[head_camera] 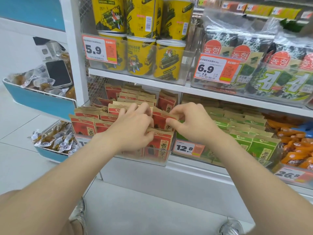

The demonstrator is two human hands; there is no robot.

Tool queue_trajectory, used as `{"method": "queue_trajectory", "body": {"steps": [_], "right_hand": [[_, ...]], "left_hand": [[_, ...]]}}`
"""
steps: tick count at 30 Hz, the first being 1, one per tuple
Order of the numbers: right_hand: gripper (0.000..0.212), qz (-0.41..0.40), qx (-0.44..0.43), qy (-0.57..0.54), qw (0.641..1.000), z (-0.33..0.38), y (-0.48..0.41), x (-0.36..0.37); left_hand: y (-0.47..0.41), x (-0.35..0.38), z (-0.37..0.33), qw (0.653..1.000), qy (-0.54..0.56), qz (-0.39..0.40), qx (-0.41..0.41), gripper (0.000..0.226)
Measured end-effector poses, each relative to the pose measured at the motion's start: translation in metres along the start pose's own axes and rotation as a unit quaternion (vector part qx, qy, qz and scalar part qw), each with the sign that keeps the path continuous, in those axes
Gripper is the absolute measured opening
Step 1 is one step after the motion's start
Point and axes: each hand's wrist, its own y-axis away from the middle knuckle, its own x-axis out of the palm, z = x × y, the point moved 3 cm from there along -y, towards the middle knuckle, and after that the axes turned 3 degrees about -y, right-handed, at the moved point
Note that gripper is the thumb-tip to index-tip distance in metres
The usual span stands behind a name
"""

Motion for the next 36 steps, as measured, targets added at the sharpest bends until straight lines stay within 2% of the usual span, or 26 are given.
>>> {"method": "queue_trajectory", "body": {"steps": [2,4,9,11,14,16,21,23,27,30,33,36], "right_hand": [[0.007,0.029,-0.041,0.072,0.996,0.005,-0.009,0.004],[0.015,0.061,-0.064,0.144,0.986,0.009,-0.014,0.010],[0.020,0.075,-0.035,0.114,0.990,-0.001,-0.022,0.015],[0.020,0.065,-0.030,0.094,0.993,-0.008,-0.024,0.015],[0.010,-0.013,-0.037,0.076,0.996,-0.015,-0.025,0.014],[0.012,-0.023,-0.036,0.099,0.994,-0.017,-0.028,0.013],[0.007,0.004,-0.020,0.053,0.998,-0.019,-0.037,0.013],[0.005,0.026,-0.024,0.060,0.998,-0.020,-0.040,0.015],[0.013,0.057,-0.041,0.105,0.992,-0.019,-0.046,0.014],[0.023,0.076,-0.055,0.136,0.986,-0.018,-0.045,0.017],[0.011,0.046,-0.054,0.174,0.982,-0.016,-0.043,0.020],[0.016,-0.017,-0.041,0.183,0.982,-0.015,-0.045,0.021]], "left_hand": [[-0.002,0.001,0.001,1.000,0.008,-0.007,0.004,0.022],[-0.003,0.001,0.002,1.000,0.009,-0.019,0.009,0.021],[-0.004,0.004,0.002,0.998,0.035,-0.054,0.023,0.014],[-0.005,0.005,-0.001,0.996,0.060,-0.057,0.033,0.023],[-0.007,0.011,-0.003,0.998,0.043,-0.037,0.034,0.048],[-0.008,0.015,-0.003,0.999,0.016,-0.017,0.022,0.057],[-0.011,0.015,-0.007,0.999,-0.007,-0.008,0.033,0.038],[-0.013,0.016,-0.011,0.999,-0.008,0.006,0.046,0.038],[-0.018,0.017,-0.013,0.996,0.023,0.077,0.028,0.057],[-0.022,0.018,-0.012,0.993,0.002,0.120,0.020,0.075],[-0.024,0.023,-0.014,0.987,-0.087,0.126,0.046,0.054],[-0.026,0.025,-0.013,0.986,-0.106,0.116,0.048,0.046]]}}
